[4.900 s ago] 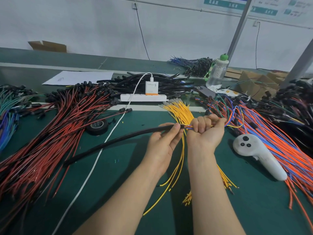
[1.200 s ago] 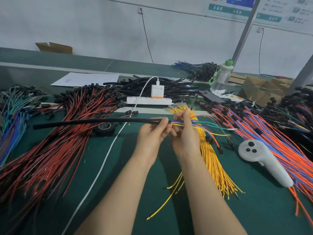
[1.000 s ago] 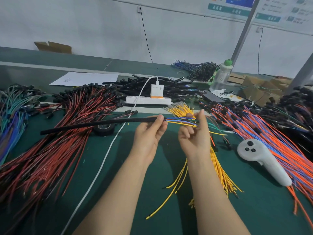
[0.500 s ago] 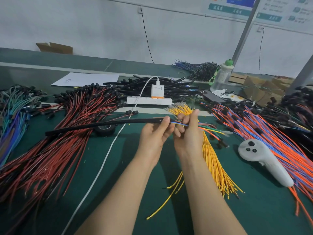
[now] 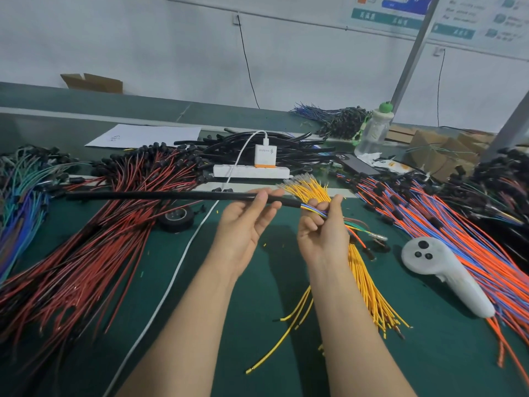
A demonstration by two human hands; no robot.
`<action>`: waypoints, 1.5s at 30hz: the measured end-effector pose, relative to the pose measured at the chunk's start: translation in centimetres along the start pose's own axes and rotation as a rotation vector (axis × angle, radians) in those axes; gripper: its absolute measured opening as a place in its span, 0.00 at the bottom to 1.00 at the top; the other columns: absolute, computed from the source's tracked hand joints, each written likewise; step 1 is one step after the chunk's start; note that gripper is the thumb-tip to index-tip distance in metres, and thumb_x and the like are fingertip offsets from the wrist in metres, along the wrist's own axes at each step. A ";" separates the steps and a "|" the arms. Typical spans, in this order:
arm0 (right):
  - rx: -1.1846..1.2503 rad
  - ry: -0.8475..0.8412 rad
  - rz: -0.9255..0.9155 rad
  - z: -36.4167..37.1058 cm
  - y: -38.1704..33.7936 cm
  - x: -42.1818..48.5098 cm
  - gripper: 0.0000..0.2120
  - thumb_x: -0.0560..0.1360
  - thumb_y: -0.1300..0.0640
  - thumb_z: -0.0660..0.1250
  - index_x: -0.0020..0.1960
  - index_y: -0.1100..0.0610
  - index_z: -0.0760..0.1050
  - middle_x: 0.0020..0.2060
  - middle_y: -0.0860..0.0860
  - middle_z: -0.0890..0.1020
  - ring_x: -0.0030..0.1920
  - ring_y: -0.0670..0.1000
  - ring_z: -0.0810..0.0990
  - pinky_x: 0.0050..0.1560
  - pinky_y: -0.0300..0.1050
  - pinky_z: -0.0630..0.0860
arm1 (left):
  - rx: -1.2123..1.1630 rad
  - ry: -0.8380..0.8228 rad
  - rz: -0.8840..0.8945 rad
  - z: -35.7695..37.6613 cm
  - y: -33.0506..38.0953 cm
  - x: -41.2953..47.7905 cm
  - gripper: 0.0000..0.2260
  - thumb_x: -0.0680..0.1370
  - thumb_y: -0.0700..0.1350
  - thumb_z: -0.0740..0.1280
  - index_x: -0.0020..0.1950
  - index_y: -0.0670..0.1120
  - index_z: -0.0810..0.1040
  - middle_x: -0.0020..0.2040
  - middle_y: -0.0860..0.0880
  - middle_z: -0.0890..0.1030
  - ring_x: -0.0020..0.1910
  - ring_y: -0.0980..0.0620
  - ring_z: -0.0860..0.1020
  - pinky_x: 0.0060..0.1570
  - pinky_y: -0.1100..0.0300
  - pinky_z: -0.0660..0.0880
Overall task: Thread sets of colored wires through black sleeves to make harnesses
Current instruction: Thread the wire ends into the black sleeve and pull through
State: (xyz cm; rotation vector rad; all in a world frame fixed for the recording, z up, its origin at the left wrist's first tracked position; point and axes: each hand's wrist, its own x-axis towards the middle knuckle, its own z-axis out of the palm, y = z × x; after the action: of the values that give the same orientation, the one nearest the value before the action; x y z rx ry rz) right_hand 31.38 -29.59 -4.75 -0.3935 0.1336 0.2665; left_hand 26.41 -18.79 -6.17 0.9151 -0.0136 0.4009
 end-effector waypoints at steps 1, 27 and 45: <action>-0.048 0.010 -0.034 0.1 0.1 0.0 0.22 0.82 0.47 0.56 0.33 0.58 0.65 0.31 0.52 0.70 0.18 0.41 0.62 0.17 0.30 0.59 | 0.012 0.019 0.005 0.1 -0.1 0.0 0.08 0.80 0.39 0.60 0.48 0.41 0.79 0.45 0.49 0.85 0.40 0.60 0.81 0.41 0.71 0.76; -0.489 -0.075 -0.336 0.3 0.3 -0.6 0.24 0.82 0.48 0.56 0.32 0.60 0.66 0.27 0.50 0.73 0.19 0.45 0.61 0.20 0.35 0.58 | -0.107 0.139 -0.041 0.6 -0.2 -0.3 0.08 0.80 0.40 0.61 0.44 0.42 0.78 0.42 0.46 0.85 0.38 0.59 0.82 0.39 0.70 0.77; -0.665 -0.189 -0.484 -0.1 0.1 -0.4 0.24 0.83 0.50 0.54 0.32 0.60 0.66 0.27 0.50 0.74 0.18 0.45 0.60 0.21 0.34 0.58 | -0.064 0.172 -0.208 1.0 -0.7 -0.3 0.05 0.76 0.40 0.68 0.47 0.38 0.77 0.37 0.47 0.84 0.36 0.56 0.83 0.35 0.69 0.77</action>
State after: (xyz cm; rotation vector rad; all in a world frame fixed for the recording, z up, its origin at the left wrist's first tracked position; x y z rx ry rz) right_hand 30.95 -29.64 -4.84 -1.0375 -0.2455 -0.1428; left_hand 26.57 -20.05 -6.12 0.8070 0.2237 0.2827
